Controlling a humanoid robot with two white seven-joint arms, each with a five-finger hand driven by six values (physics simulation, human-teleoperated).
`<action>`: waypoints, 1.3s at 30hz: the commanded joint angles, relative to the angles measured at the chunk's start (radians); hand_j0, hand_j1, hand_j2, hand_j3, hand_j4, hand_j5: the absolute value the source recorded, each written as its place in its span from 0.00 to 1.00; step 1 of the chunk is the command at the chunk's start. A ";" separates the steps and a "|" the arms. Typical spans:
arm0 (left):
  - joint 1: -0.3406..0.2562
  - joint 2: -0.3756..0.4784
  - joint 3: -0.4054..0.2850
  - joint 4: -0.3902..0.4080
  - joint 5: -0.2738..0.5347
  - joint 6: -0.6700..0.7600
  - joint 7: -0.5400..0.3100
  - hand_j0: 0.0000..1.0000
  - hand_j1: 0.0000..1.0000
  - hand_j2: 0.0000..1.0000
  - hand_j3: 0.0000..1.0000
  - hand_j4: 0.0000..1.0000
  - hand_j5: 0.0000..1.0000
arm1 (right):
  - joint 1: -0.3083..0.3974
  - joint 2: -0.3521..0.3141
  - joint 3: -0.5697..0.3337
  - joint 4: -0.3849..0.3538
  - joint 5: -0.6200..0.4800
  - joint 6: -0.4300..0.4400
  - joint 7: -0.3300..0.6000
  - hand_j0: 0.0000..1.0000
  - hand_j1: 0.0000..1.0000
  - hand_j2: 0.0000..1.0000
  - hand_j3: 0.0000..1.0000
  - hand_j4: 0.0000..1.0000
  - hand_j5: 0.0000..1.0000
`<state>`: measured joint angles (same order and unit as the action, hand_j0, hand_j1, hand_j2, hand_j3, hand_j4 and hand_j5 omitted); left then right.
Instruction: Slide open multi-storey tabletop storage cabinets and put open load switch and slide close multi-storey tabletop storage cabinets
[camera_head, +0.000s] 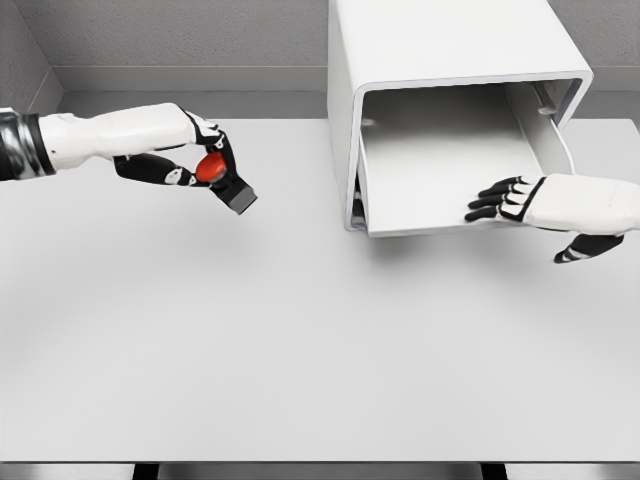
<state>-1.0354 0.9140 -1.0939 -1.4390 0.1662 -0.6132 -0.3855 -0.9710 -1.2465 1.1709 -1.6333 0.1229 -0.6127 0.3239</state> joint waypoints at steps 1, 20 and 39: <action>0.000 0.000 0.011 -0.011 0.010 0.002 0.000 0.46 0.46 0.46 0.46 0.46 0.46 | 0.000 -0.024 -0.001 -0.014 -0.005 0.002 -0.003 1.00 1.00 1.00 1.00 1.00 1.00; -0.087 -0.015 0.012 -0.044 0.042 0.002 0.000 0.46 0.46 0.46 0.46 0.46 0.46 | 0.014 -0.113 0.001 -0.040 -0.035 0.002 -0.006 1.00 1.00 1.00 1.00 1.00 1.00; -0.147 -0.112 0.025 -0.043 0.044 0.002 0.000 0.46 0.46 0.46 0.46 0.46 0.46 | 0.003 -0.133 -0.045 -0.039 -0.060 0.002 -0.045 1.00 1.00 1.00 1.00 1.00 1.00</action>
<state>-1.1827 0.8099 -1.0728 -1.4819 0.2022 -0.6131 -0.3862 -0.9680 -1.3786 1.1329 -1.6721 0.0734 -0.6141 0.2831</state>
